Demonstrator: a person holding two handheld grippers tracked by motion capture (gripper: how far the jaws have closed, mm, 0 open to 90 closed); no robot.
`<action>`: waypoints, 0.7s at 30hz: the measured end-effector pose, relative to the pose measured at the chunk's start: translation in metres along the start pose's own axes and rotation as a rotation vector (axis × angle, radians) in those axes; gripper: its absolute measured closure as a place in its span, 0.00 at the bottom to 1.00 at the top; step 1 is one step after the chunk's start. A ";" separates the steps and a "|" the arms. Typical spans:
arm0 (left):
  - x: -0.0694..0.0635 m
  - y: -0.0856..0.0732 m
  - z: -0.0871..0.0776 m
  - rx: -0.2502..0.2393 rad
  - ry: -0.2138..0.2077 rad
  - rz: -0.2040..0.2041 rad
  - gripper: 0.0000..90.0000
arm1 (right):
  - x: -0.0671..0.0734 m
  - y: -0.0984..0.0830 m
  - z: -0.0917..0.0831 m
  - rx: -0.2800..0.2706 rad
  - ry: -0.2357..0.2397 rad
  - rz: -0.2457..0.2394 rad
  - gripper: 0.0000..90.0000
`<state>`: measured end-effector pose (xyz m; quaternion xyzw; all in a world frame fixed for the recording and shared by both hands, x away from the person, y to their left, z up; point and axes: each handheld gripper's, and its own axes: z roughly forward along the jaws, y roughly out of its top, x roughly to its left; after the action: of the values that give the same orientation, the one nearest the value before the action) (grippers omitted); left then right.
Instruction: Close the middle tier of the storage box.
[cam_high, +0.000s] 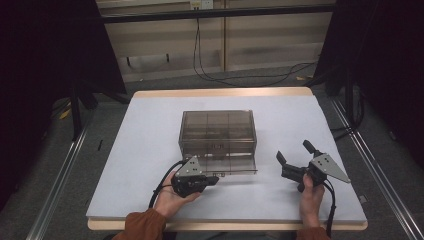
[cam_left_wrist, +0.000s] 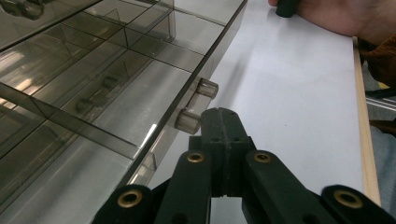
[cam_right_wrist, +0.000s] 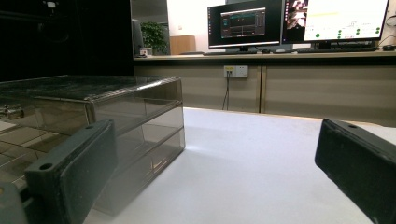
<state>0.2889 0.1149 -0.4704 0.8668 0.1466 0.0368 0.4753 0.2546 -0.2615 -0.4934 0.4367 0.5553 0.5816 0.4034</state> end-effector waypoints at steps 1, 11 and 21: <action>0.000 0.000 0.000 -0.001 0.001 -0.001 1.00 | 0.000 0.000 0.000 0.001 0.000 0.002 0.00; 0.001 -0.002 -0.003 0.006 0.006 -0.013 1.00 | 0.000 0.000 0.000 0.001 0.000 0.001 0.00; 0.004 -0.005 -0.006 0.000 0.019 -0.032 1.00 | 0.000 0.000 0.000 0.000 0.003 0.000 0.00</action>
<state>0.2908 0.1233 -0.4714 0.8640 0.1647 0.0374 0.4744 0.2545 -0.2614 -0.4934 0.4357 0.5560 0.5822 0.4025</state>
